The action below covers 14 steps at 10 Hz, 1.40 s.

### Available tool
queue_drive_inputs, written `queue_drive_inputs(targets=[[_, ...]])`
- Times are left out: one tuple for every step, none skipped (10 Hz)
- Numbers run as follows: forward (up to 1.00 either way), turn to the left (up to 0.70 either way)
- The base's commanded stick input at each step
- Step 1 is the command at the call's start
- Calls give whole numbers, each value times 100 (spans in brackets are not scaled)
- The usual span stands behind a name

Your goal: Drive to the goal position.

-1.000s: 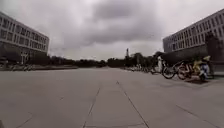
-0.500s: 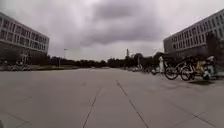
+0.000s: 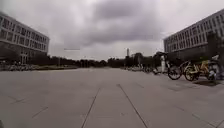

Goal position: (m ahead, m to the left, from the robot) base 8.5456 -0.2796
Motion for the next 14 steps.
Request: queue_drive_inputs(targets=[[50, 0], [50, 0], [50, 0], [50, 0], [50, 0], [50, 0], [50, 0], [50, 0], [50, 0], [50, 0], [50, 0], [50, 0], [50, 0], [50, 0]])
